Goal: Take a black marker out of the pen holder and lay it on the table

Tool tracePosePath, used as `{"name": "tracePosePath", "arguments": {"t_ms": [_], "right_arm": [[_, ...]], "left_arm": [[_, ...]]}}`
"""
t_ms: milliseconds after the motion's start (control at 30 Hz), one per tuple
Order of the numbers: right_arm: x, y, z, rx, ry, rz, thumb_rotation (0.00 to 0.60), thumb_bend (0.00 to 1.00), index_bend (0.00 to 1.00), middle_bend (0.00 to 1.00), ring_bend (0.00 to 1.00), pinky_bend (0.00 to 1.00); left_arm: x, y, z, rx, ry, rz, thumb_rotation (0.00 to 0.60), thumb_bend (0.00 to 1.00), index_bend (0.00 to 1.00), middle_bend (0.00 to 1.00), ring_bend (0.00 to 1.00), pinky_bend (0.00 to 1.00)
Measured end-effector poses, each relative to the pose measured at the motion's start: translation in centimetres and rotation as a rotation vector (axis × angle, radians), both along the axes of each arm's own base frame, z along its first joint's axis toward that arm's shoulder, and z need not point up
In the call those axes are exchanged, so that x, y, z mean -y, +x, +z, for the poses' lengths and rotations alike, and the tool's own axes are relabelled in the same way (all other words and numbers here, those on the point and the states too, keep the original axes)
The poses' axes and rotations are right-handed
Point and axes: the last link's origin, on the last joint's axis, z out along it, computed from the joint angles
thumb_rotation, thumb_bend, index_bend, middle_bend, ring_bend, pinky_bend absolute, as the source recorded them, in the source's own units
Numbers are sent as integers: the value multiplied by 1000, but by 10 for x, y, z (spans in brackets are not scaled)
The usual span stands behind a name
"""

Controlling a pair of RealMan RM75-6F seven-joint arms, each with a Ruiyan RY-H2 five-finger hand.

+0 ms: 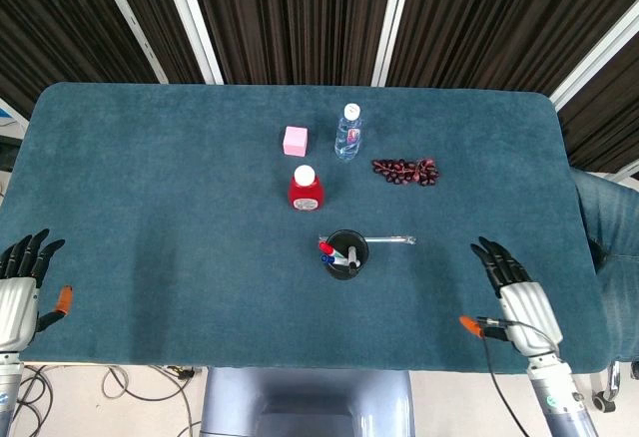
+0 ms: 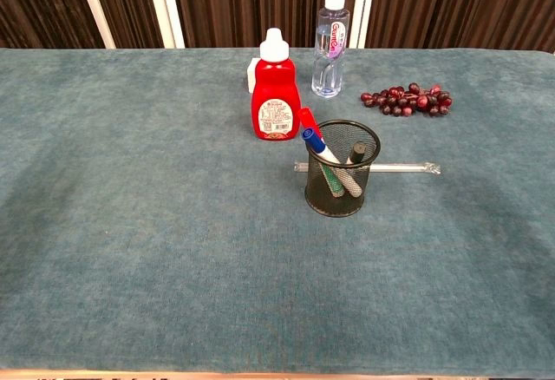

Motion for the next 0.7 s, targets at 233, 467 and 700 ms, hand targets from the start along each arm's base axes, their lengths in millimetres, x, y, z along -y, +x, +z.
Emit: {"name": "tracePosePath", "arguments": {"t_ms": [233,467,700], "right_arm": [[9,22,-26,41,37,21,600,227,79,0,6,168],[20,42,-47,55,32,43,600,244,166,0,6,168],[35,61,-66,88,30,66,600,351,324,0,6,168]], "left_arm": [[0,0,0,2,-4,6,600,407,152,36,29,77],[0,0,-1,7,-8,8,600,407,152,36,30,78],[-1,-1,0,10,-8,14,600,407,152,37,29,78]]}}
